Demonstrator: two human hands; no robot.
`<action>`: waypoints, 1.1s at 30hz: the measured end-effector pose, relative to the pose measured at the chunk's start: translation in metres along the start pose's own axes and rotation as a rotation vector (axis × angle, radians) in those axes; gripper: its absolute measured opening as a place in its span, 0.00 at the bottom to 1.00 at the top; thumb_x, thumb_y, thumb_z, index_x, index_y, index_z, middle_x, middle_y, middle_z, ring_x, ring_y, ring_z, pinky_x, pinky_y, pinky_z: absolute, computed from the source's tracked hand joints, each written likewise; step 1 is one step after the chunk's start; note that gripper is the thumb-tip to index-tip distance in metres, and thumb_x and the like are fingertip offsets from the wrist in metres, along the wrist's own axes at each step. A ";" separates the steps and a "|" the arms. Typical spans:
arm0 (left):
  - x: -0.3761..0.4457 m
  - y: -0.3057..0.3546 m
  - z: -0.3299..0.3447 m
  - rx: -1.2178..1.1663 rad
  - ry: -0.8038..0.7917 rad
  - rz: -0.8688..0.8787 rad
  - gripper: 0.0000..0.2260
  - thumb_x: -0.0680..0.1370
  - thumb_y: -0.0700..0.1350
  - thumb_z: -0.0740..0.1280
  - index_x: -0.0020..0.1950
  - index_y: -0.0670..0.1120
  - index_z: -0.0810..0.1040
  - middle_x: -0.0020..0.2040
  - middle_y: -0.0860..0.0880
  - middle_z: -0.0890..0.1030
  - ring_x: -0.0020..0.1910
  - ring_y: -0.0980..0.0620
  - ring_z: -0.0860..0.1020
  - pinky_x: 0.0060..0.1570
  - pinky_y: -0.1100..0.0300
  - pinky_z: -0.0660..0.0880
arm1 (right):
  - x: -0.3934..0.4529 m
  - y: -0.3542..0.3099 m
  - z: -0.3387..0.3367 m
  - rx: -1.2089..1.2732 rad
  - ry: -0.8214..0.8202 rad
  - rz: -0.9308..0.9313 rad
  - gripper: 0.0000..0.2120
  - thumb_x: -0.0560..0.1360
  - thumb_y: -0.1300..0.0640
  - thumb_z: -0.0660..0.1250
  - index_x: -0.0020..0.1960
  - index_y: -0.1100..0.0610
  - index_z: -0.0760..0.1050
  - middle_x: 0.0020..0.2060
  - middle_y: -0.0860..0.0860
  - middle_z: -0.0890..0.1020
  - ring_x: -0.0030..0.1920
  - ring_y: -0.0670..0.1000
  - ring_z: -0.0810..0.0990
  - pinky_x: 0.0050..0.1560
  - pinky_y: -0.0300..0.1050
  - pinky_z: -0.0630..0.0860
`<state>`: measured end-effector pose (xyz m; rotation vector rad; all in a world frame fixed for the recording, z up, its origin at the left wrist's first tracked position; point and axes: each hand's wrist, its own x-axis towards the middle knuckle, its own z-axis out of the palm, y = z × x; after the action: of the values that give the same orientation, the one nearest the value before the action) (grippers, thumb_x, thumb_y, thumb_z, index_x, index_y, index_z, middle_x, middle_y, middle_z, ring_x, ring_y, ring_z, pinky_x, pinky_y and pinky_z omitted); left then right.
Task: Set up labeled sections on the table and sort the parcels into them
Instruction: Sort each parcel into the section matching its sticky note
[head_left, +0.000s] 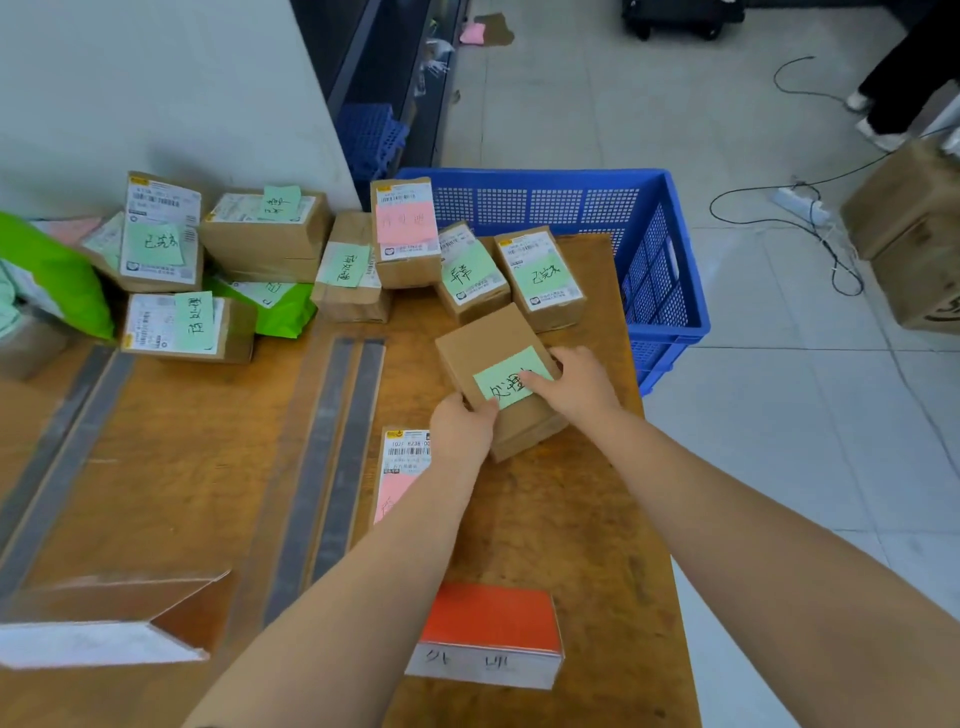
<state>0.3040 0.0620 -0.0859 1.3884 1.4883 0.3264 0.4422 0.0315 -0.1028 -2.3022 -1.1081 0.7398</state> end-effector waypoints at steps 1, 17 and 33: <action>-0.001 -0.001 0.001 -0.023 0.011 0.003 0.15 0.76 0.45 0.65 0.59 0.39 0.76 0.56 0.41 0.80 0.53 0.42 0.79 0.52 0.47 0.78 | -0.003 0.002 0.001 0.045 0.012 0.004 0.21 0.73 0.46 0.67 0.61 0.57 0.74 0.56 0.56 0.75 0.55 0.55 0.75 0.46 0.43 0.69; -0.077 0.013 -0.100 -0.392 0.244 0.361 0.17 0.74 0.47 0.70 0.62 0.52 0.77 0.45 0.60 0.83 0.41 0.65 0.81 0.38 0.67 0.79 | -0.096 -0.089 -0.019 0.633 0.260 -0.189 0.13 0.72 0.50 0.70 0.54 0.52 0.74 0.54 0.49 0.80 0.55 0.47 0.77 0.53 0.43 0.76; -0.187 -0.121 -0.334 -0.495 0.499 0.440 0.14 0.74 0.45 0.70 0.59 0.46 0.79 0.32 0.66 0.80 0.34 0.70 0.79 0.33 0.73 0.75 | -0.257 -0.269 0.110 0.723 0.088 -0.377 0.08 0.76 0.52 0.66 0.52 0.54 0.75 0.47 0.48 0.81 0.47 0.46 0.79 0.47 0.42 0.79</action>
<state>-0.0673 0.0083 0.0561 1.2578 1.3357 1.3052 0.0869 -0.0058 0.0496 -1.4583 -0.9813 0.7250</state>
